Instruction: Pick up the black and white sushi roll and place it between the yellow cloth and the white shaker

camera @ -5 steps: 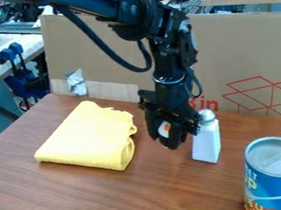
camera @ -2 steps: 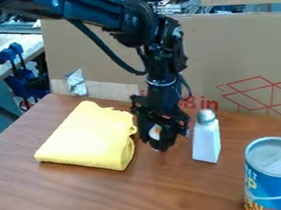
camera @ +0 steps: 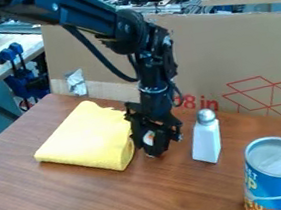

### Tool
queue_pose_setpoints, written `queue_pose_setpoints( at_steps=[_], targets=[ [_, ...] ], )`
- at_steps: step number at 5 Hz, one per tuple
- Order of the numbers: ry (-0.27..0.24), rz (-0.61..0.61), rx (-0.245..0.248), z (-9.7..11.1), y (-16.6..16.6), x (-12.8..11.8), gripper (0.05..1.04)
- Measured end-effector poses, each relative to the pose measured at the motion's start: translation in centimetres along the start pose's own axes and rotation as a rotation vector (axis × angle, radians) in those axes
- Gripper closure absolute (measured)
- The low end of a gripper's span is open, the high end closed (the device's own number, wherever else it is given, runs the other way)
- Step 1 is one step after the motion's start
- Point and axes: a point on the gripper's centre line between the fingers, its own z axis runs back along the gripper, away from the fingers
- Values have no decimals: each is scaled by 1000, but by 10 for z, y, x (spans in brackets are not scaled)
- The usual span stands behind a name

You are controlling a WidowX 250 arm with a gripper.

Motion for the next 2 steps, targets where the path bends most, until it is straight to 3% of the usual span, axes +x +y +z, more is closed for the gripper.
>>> queue_pose_setpoints(
  at_steps=[1,2],
  targets=[
    [-26,-16,-45,-2,-8,2,492],
    [-34,-38,-57,-2,-10,2,447]
  ],
)
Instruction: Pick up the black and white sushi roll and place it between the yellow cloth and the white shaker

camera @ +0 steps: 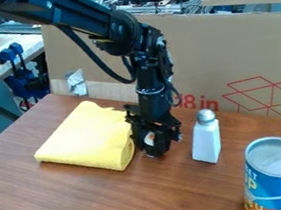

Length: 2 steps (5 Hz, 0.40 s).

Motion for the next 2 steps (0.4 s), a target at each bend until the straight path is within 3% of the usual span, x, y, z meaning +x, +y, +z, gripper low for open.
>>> queue_pose_setpoints(
  at_steps=[1,2],
  targets=[
    [-26,-55,-21,4,-5,-11,124],
    [-150,-38,12,45,-2,-17,74]
  ],
)
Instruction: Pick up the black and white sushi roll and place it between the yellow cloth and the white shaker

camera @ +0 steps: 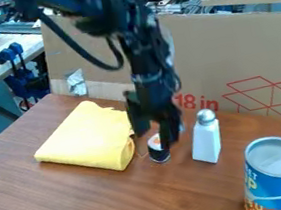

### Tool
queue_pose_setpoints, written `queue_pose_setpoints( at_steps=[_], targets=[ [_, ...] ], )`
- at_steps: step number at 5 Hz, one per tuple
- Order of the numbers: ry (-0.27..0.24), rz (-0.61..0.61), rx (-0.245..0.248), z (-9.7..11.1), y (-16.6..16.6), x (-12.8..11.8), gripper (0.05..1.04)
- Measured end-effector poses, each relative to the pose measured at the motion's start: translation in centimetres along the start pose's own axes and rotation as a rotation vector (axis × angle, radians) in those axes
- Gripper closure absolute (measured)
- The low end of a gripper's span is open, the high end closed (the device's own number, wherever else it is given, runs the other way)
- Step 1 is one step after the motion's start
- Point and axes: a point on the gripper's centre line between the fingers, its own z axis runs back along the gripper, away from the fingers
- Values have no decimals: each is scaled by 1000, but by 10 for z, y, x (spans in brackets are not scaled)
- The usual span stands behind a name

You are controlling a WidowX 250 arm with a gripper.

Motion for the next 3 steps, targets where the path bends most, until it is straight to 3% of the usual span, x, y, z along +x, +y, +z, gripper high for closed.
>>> queue_pose_setpoints(
  at_steps=[1,2,3],
  targets=[
    [-40,27,14,29,3,-6,78],
    [14,22,44,44,-2,-27,78],
    [31,42,37,64,-24,-67,78]
  ],
)
